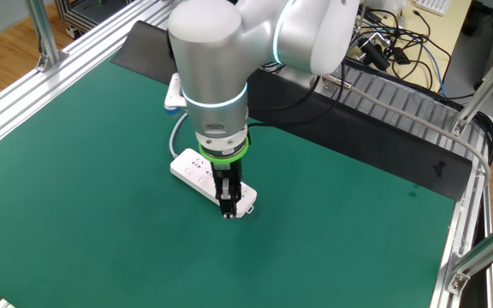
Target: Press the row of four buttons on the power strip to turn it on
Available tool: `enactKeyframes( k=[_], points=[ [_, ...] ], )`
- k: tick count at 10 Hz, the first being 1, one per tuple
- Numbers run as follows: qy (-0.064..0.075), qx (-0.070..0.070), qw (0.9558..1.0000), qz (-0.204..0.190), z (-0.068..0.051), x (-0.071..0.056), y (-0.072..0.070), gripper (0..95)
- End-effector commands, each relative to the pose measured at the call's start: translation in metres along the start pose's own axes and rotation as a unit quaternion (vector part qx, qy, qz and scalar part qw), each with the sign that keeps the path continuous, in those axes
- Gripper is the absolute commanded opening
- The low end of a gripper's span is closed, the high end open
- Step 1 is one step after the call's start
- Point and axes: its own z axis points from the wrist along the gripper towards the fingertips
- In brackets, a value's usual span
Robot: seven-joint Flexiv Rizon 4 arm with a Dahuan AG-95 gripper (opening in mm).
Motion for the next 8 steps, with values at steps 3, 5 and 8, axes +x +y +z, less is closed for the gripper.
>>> enactKeyframes(
  k=[3,5,8],
  points=[
    [0.006,-0.010,0.9999,0.000,-0.0076,0.0005,0.0034,57.0],
    [0.005,-0.014,0.9999,0.001,-0.0059,0.0010,0.0044,57.0],
    [0.005,-0.019,0.9998,0.004,-0.0039,0.0006,0.0077,57.0]
  ],
)
